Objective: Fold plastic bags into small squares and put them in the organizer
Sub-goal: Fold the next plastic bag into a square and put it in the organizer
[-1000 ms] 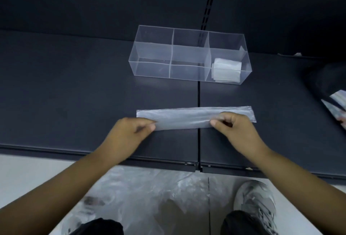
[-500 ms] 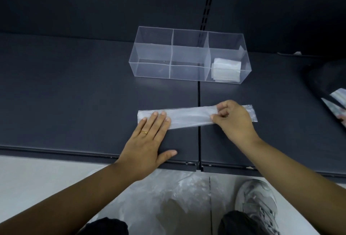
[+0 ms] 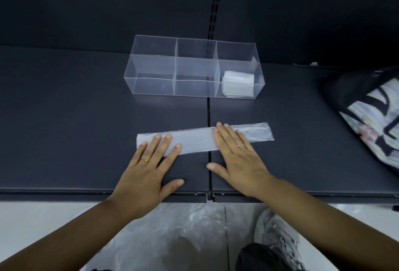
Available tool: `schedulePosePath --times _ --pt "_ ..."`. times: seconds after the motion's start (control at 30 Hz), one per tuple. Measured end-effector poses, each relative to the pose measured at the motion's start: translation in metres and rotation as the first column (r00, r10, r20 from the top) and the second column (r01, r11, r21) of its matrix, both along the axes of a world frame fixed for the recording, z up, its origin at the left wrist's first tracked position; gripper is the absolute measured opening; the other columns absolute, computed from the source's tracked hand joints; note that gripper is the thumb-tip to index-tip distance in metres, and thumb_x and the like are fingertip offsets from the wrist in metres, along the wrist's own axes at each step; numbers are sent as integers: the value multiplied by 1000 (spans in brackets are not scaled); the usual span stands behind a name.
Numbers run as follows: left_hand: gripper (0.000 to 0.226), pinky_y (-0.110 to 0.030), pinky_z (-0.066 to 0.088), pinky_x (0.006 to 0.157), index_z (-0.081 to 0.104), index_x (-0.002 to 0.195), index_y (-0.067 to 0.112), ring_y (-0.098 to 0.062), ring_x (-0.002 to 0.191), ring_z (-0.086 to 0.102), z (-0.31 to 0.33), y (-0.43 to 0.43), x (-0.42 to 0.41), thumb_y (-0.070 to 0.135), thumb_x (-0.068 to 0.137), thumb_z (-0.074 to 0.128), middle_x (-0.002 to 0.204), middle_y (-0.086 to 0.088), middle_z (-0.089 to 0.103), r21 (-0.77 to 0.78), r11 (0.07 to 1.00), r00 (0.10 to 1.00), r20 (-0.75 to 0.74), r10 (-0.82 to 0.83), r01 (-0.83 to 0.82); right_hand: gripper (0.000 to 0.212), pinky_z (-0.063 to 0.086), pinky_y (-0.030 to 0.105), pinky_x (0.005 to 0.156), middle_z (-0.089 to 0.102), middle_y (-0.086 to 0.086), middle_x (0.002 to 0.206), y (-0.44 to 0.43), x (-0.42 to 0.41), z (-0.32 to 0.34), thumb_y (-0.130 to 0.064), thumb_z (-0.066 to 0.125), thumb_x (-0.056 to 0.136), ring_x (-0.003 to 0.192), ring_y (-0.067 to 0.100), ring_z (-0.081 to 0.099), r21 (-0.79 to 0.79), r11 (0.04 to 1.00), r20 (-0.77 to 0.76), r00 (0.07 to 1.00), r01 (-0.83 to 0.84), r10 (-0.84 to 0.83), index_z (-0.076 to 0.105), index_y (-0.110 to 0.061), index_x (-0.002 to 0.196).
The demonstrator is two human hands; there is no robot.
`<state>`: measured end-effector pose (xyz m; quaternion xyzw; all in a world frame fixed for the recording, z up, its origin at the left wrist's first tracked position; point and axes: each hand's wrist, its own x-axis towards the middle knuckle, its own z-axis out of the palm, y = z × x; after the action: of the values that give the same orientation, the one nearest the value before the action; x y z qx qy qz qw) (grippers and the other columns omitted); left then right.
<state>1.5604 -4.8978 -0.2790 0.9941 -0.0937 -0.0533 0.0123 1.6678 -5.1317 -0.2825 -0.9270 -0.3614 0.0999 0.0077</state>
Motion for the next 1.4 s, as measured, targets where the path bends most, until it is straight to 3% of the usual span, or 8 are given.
schedulePosePath --times 0.13,0.23,0.37,0.8,0.9,1.07,1.23,1.4 --pt "73 -44 12 114 24 151 17 -29 145 17 -1 0 0 63 94 17 158 -10 20 2 1000 1000 -9 2 -2 75 -15 26 116 -16 -6 157 -49 21 3 -59 17 94 145 9 -16 34 976 -16 976 216 -216 -6 -17 152" --pt "73 -44 13 114 26 150 16 -30 145 19 0 0 1 63 95 16 157 -10 22 1 1000 1000 -19 6 -6 52 8 31 116 22 0 158 -67 42 10 -33 40 101 145 17 18 261 884 -59 920 388 -387 30 -15 149" --pt "73 -44 13 114 25 150 16 -30 145 19 2 -1 1 63 95 16 157 -11 22 -6 1000 1000 -29 13 -13 22 25 26 92 48 -2 117 -67 67 19 -22 64 89 110 19 41 346 821 -105 888 454 -447 64 -19 111" --pt "73 -39 5 118 45 139 17 -18 148 7 5 18 16 67 92 19 159 -2 19 -147 985 995 -28 -95 90 7 48 27 67 70 -3 65 -94 38 48 -19 73 78 66 11 64 196 754 -536 713 627 -453 67 -19 75" --pt "72 -37 1 119 48 132 18 -13 148 1 14 3 23 71 87 27 159 1 18 -234 965 992 -6 -125 120 9 46 25 66 69 -2 69 -96 23 60 -19 75 80 65 9 61 121 715 -697 572 688 -433 68 -15 76" --pt "85 -19 -18 113 4 153 25 2 141 -23 29 -77 14 72 87 31 159 13 -12 -420 896 982 -50 -181 143 7 47 21 59 62 2 68 -83 1 93 -17 72 73 60 9 58 19 563 -996 61 826 -57 66 -16 71" --pt "83 -7 3 112 13 151 32 16 137 0 47 -127 15 43 87 64 149 29 7 -778 601 983 -151 102 -182 11 40 33 74 61 10 77 -62 -4 116 -19 78 75 69 18 57 33 558 -976 -94 829 197 69 -14 77" --pt "26 -18 48 85 68 109 34 3 94 63 69 -121 14 16 96 55 98 18 71 -932 166 937 -291 194 -324 40 45 20 58 69 4 84 -46 7 124 -53 78 69 64 10 58 229 580 -964 99 782 247 72 -17 86"
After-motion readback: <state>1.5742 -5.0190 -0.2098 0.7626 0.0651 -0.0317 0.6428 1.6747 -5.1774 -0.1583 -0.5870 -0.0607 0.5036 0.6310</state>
